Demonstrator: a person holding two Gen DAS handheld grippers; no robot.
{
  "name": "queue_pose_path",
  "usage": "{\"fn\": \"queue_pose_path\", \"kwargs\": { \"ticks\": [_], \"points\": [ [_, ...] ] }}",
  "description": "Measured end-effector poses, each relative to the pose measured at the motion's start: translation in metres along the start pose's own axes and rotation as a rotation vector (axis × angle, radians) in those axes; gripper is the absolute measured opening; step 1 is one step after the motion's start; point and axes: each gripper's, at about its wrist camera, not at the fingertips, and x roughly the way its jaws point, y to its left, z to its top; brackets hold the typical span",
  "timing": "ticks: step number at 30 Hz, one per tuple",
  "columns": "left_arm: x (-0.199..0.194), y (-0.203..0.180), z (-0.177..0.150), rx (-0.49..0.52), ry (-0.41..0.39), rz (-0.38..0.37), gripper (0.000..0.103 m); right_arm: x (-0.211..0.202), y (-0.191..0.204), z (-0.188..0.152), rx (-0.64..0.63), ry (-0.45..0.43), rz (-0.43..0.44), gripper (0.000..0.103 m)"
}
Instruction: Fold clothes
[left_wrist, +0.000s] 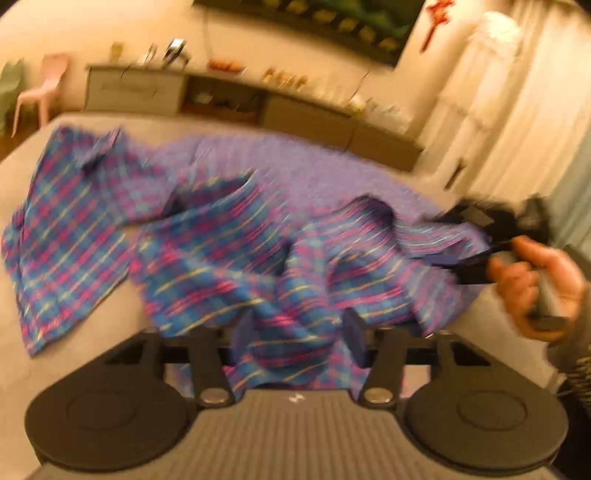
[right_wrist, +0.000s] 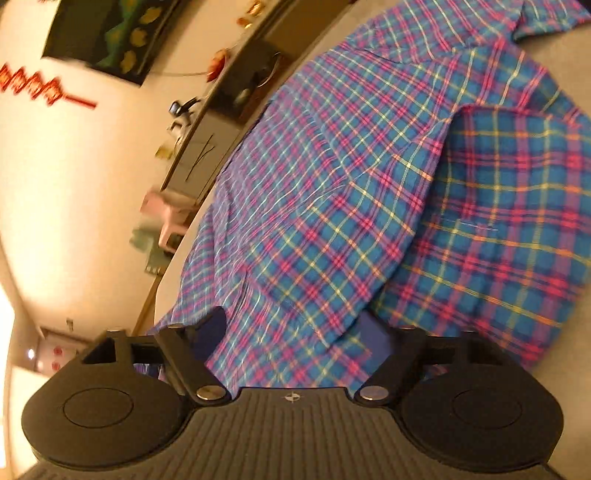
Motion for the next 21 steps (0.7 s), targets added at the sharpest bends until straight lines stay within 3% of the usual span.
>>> {"fn": "queue_pose_path", "kwargs": {
  "ticks": [1,4,8,11,12,13,15,16,17,18,19,20,21],
  "points": [
    [-0.003,-0.002,-0.001,0.005,-0.018,-0.021,0.062,0.004,0.0,0.0,-0.007,-0.003,-0.006,0.029],
    [0.0,-0.005,-0.008,0.026,-0.004,-0.06,0.067,0.006,0.001,-0.002,-0.047,-0.02,-0.013,0.008],
    [0.009,-0.013,-0.015,0.086,0.025,-0.023,0.07,-0.014,0.001,-0.004,-0.088,-0.054,0.012,0.004],
    [0.014,-0.019,-0.015,0.116,0.024,-0.008,0.072,-0.024,-0.008,-0.002,-0.022,-0.072,-0.001,0.006],
    [0.016,-0.02,-0.015,0.132,0.023,0.001,0.072,-0.021,-0.013,0.001,0.031,-0.061,0.001,0.018],
    [0.017,-0.022,-0.016,0.149,0.021,0.007,0.072,-0.015,-0.018,0.003,0.071,-0.043,0.018,0.048],
    [0.016,-0.024,-0.018,0.166,0.019,0.013,0.068,-0.003,-0.023,0.002,0.12,-0.045,0.026,0.077],
    [0.014,-0.022,-0.017,0.16,0.018,0.012,0.065,0.001,-0.022,0.002,0.129,-0.054,0.032,0.076],
    [0.012,-0.02,-0.016,0.153,0.017,0.01,0.054,0.006,-0.02,0.002,0.129,-0.063,0.032,0.076],
    [0.01,-0.018,-0.015,0.146,0.016,0.008,0.037,0.011,-0.017,0.003,0.129,-0.071,0.03,0.07],
    [0.008,-0.017,-0.015,0.14,0.015,0.006,0.028,0.016,-0.013,0.004,0.109,-0.071,0.016,0.037],
    [0.006,-0.015,-0.014,0.133,0.014,0.005,0.009,0.019,-0.009,0.004,0.074,-0.07,-0.003,0.016],
    [0.004,-0.013,-0.013,0.126,0.013,0.003,0.002,0.023,-0.005,0.004,0.036,-0.069,-0.023,0.002]
  ]
}}
